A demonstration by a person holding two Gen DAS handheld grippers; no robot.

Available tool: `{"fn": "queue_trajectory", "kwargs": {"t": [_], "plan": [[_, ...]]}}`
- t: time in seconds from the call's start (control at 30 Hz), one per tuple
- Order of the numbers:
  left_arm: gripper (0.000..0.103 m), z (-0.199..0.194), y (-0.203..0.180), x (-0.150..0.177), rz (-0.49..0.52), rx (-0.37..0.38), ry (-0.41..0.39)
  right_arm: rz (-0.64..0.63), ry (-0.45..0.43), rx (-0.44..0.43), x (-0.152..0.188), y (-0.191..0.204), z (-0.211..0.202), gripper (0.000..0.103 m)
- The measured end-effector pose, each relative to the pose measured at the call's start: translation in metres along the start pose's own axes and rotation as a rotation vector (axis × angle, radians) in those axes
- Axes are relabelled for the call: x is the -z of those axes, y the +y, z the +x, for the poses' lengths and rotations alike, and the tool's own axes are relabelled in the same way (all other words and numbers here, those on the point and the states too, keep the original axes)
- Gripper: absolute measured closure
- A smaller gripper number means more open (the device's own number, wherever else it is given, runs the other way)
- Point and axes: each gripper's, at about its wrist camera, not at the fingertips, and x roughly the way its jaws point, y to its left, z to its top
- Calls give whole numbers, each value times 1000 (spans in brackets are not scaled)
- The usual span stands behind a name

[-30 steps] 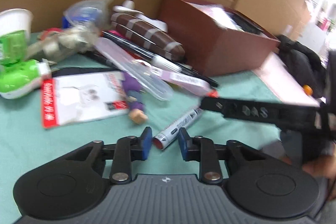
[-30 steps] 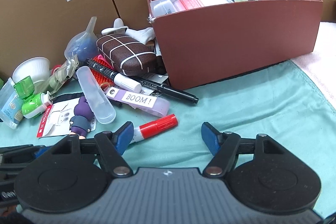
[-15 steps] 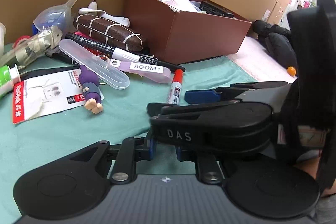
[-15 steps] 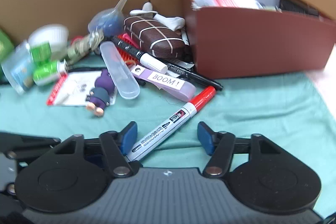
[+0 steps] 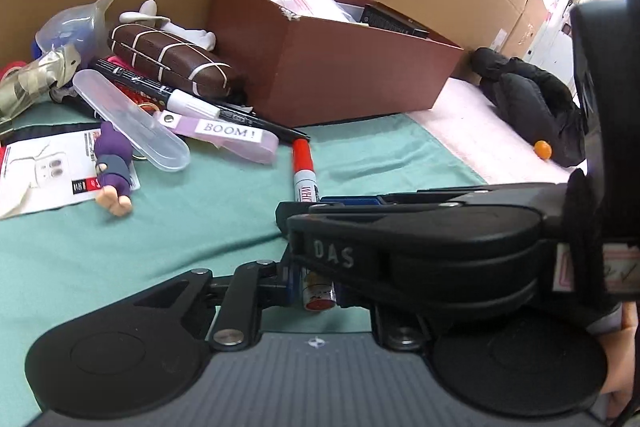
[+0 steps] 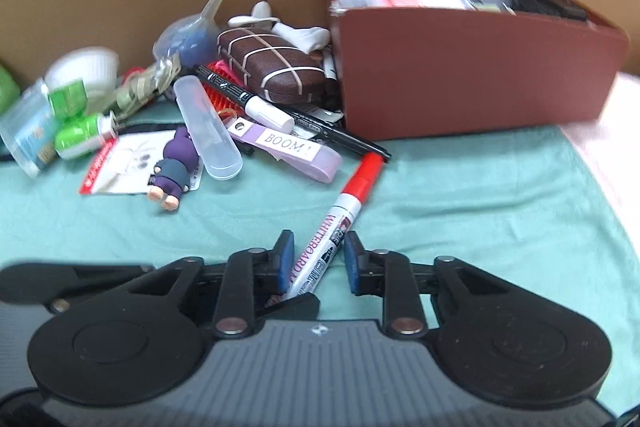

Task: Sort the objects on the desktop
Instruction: 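Close the right gripper on the red whiteboard marker, then carry the red marker into the brown box and open the right gripper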

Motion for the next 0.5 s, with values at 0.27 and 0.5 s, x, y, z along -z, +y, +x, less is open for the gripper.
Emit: {"fn": "queue_trajectory", "kwargs": {"t": [0.27,0.5], "plan": [[87,-29,-25,-5,41,15,-86,38,-89,-19,7,-4,-40,82],[87,-44,-44,-46,97,38,-179,11,-240,-22,-18,-9,-87,83]]}}
